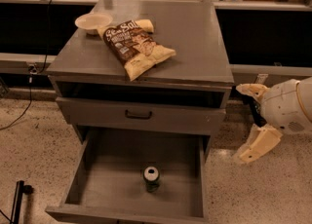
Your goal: Pick green can from middle drawer and place on counter
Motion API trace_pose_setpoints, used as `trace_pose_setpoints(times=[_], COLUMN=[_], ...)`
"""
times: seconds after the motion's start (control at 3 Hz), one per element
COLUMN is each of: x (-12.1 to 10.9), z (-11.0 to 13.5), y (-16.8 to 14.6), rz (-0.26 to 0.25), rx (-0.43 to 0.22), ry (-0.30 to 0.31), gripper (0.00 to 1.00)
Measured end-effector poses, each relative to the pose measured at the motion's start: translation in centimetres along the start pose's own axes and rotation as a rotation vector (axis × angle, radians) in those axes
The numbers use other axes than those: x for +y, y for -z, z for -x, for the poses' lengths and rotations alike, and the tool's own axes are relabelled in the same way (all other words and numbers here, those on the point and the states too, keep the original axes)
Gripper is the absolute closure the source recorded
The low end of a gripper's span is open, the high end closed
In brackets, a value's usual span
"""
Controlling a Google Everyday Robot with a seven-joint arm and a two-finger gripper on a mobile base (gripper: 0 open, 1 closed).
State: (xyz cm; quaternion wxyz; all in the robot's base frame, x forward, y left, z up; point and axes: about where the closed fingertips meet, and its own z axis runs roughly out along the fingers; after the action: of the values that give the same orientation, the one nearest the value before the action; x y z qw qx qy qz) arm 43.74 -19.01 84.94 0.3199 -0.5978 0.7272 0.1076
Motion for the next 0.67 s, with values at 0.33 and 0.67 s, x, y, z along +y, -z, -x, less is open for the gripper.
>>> trace_pose_setpoints(times=[0.33, 0.67], x=[-1.9, -1.1], z=[0.5, -0.5], y=[0.8, -3.1], rz=[-0.107, -0.056], rx=[-0.066, -0.11], ry=[0.035, 0.008], gripper=[0.0, 0.0])
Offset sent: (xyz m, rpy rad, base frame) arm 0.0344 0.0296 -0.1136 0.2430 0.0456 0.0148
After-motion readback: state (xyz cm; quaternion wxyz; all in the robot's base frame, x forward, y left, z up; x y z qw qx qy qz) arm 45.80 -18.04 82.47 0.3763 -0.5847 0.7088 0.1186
